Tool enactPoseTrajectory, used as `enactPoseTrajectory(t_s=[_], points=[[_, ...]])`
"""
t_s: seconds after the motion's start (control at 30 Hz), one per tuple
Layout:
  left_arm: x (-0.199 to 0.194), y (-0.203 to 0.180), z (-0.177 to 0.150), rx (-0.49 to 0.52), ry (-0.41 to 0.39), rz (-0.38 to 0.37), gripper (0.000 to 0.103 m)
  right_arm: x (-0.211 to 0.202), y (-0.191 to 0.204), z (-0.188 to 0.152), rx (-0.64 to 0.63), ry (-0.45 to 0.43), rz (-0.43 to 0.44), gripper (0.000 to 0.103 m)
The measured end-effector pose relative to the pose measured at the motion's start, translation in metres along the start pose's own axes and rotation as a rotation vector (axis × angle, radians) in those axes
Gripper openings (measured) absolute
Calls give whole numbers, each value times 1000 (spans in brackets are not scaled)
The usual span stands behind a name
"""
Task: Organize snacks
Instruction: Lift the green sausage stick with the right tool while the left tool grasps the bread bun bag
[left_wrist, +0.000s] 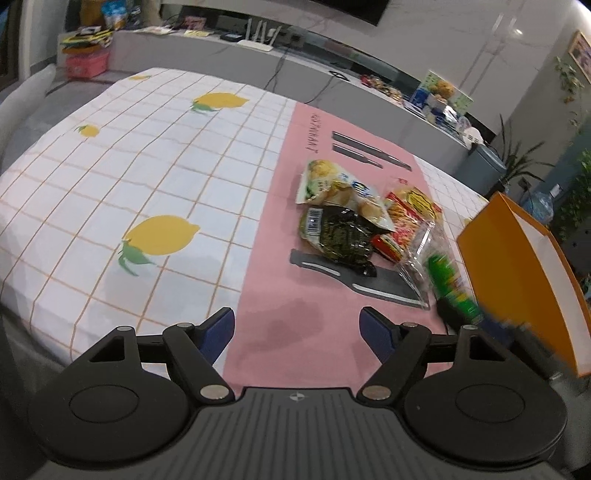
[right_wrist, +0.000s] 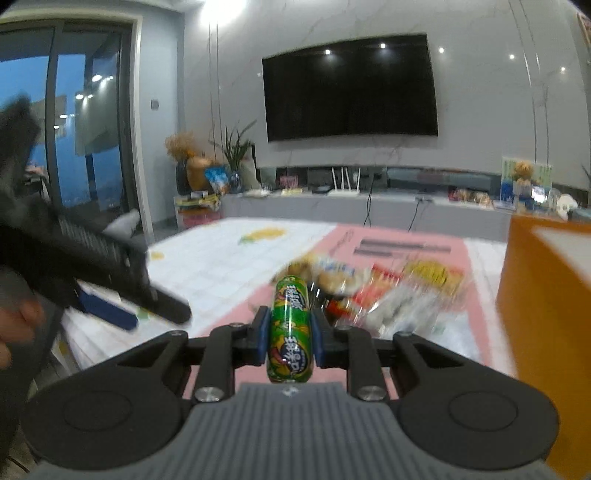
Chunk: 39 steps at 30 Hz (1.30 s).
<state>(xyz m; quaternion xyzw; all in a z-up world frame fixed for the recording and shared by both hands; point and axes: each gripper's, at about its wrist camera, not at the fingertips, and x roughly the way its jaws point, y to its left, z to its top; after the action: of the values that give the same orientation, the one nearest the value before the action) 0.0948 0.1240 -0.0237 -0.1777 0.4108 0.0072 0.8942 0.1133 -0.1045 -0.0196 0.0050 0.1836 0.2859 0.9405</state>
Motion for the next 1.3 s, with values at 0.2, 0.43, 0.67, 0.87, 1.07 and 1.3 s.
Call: enactPoseTrajectory(t_s=[0.2, 0.43, 0.67, 0.87, 1.07, 1.3], points=[[8, -18, -9, 60, 23, -21, 90, -39, -28, 33, 56, -73, -64, 21], [9, -44, -17, 101, 37, -94, 90, -74, -67, 54, 90, -113, -145, 21], [24, -83, -21, 165, 53, -89, 90, -93, -94, 57, 89, -119, -172, 21], [46, -117, -23, 208, 73, -85, 90, -104, -110, 59, 113, -167, -204, 21], [67, -149, -28, 217, 108, -124, 90, -105, -112, 52, 116, -141, -207, 21], [90, -175, -36, 218, 128, -140, 90, -110, -115, 49, 148, -126, -212, 21]])
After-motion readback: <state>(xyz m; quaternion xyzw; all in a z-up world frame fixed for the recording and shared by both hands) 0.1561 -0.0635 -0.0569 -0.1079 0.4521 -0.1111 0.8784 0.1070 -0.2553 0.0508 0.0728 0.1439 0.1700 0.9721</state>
